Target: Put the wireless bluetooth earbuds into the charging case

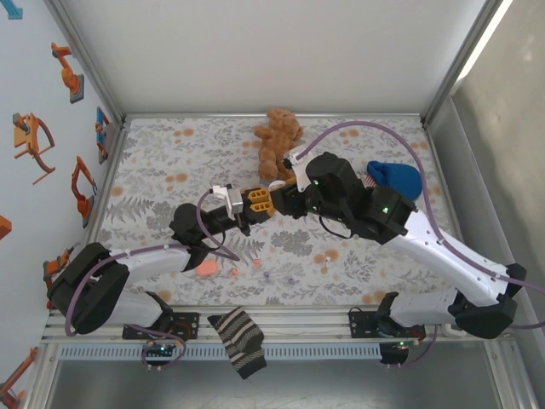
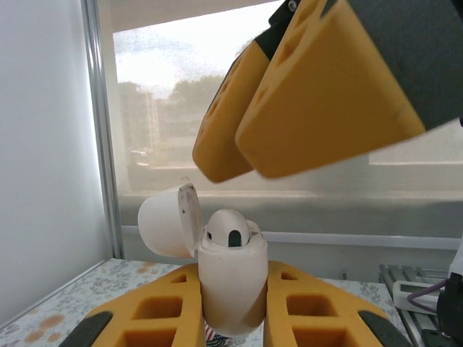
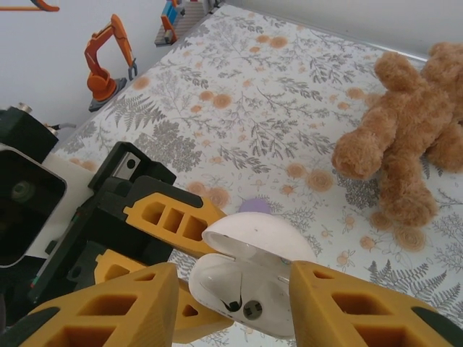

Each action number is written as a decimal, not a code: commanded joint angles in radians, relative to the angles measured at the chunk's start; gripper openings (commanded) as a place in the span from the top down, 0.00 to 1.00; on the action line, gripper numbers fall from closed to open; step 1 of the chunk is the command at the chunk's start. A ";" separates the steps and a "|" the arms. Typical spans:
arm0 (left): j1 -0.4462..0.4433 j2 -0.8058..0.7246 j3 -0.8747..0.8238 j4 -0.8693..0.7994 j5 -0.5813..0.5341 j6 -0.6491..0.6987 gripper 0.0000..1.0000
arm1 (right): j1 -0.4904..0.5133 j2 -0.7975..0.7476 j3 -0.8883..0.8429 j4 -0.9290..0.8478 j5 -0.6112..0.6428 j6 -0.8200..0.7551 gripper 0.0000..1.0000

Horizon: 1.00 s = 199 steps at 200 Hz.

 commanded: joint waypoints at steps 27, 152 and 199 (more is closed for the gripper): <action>-0.003 -0.041 -0.044 0.044 -0.020 0.001 0.94 | 0.004 -0.059 0.061 -0.036 0.078 0.021 0.47; -0.004 -0.326 -0.108 -0.245 -0.063 0.123 0.94 | -0.117 -0.065 0.008 -0.240 0.109 0.082 0.34; -0.004 -0.439 -0.118 -0.375 -0.082 0.162 0.95 | -0.254 -0.071 -0.148 -0.290 -0.024 0.151 0.34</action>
